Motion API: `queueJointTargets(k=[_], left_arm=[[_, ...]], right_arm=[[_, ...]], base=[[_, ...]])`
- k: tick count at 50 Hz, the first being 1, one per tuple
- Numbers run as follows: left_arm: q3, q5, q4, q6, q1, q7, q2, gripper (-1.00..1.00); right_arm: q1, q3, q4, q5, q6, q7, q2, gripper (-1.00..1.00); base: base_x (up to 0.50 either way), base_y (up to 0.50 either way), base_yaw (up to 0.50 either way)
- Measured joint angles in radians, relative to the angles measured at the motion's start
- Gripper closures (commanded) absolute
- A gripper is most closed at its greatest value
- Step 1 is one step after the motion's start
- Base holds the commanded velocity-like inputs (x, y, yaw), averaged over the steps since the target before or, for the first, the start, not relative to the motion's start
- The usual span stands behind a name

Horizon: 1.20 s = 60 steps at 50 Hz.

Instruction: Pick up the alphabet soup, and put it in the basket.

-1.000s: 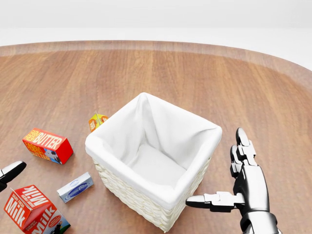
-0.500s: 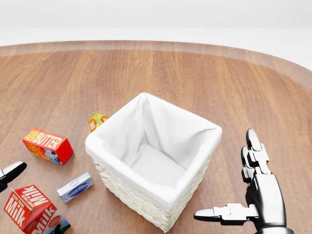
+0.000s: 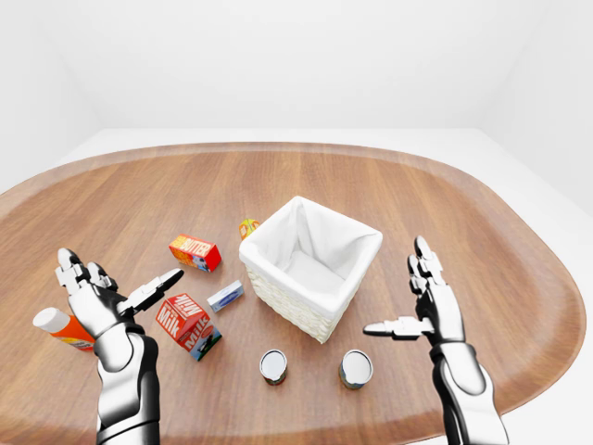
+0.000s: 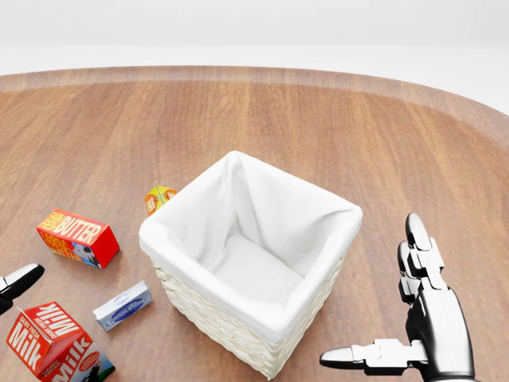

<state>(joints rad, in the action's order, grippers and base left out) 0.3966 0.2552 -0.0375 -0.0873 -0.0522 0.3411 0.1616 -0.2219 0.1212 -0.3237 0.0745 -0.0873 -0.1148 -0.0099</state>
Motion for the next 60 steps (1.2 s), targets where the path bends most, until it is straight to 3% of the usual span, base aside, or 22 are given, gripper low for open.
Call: queueJointTargets(k=[15,27,32,49,60], left_arm=[[0.001,0.0,0.011,0.0,0.002,0.002,-0.001,-1.0],[0.001,-0.006,0.027,0.0,0.008,0.003,-0.004,-1.0],[0.002,-0.009,0.027,0.0,0.008,0.003,-0.006,-1.0],[-0.003,-0.015,-0.008,0.0,-0.001,0.004,-0.002,-1.0],[-0.005,-0.014,-0.011,0.0,0.001,0.004,-0.001,-1.0]], right_arm=[[-0.023,0.0,0.005,0.004,0.0,-0.011,0.003,-1.0],[-0.109,0.032,0.004,0.003,0.007,-0.099,0.013,-1.0],[-0.148,0.044,0.011,0.016,0.034,-0.137,0.022,-1.0],[-0.26,0.075,0.049,0.046,0.175,-0.25,0.058,-1.0],[-0.295,0.049,0.073,0.088,0.175,-0.263,0.067,-1.0]], base=[[0.0,0.0,0.0],[0.0,0.0,0.0],[0.0,0.0,0.0],[0.0,0.0,0.0],[0.0,0.0,0.0]])
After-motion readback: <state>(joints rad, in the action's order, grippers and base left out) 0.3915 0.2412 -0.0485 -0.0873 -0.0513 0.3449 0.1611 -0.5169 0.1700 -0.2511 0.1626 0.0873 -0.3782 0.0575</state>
